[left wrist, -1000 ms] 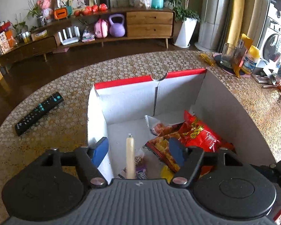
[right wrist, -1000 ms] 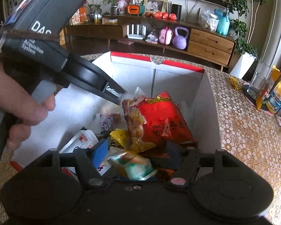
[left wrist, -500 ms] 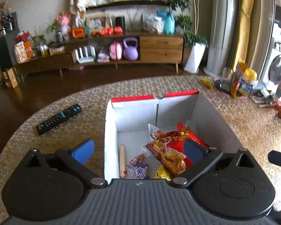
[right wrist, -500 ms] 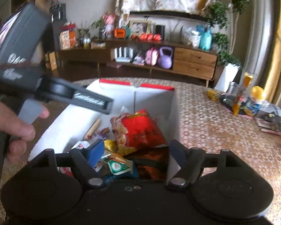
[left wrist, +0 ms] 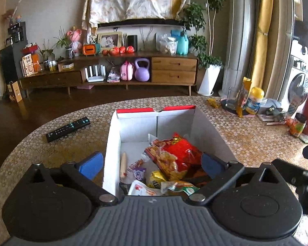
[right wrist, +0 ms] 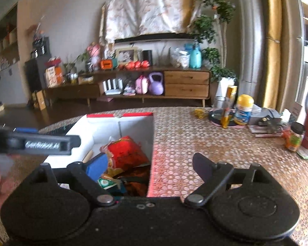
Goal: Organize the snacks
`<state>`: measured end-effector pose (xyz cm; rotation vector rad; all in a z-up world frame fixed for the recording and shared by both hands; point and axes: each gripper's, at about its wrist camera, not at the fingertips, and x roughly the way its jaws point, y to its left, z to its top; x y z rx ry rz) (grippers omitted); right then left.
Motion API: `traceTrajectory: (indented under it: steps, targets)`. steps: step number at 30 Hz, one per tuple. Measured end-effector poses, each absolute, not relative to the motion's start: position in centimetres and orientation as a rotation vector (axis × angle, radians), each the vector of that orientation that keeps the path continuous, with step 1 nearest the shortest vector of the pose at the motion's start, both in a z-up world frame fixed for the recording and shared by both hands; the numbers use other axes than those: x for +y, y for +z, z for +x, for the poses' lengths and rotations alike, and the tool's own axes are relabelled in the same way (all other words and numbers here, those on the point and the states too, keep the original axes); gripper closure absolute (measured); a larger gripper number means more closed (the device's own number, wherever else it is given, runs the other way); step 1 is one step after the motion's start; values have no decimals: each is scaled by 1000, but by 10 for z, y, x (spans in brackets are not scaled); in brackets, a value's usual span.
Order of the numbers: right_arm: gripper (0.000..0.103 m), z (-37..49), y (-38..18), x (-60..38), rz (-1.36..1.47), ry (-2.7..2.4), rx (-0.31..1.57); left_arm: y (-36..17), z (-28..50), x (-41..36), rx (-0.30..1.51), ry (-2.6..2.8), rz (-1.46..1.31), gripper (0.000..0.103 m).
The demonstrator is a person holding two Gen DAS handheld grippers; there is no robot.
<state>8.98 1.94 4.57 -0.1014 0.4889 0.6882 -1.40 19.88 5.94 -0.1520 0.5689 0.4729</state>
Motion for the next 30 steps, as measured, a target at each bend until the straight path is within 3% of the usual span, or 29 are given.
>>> traceTrajectory:
  steps: [4,7,30]
  targets:
    - [9,89,48,0,-55,660,476,57,-25,187,574,466,-162,0]
    - [0,85,49,-15,-17,642,461,54,-32,177,584,475,-168,0]
    - [0,55,32,-70,64,560,459,40,-56,121,591,398,-153,0]
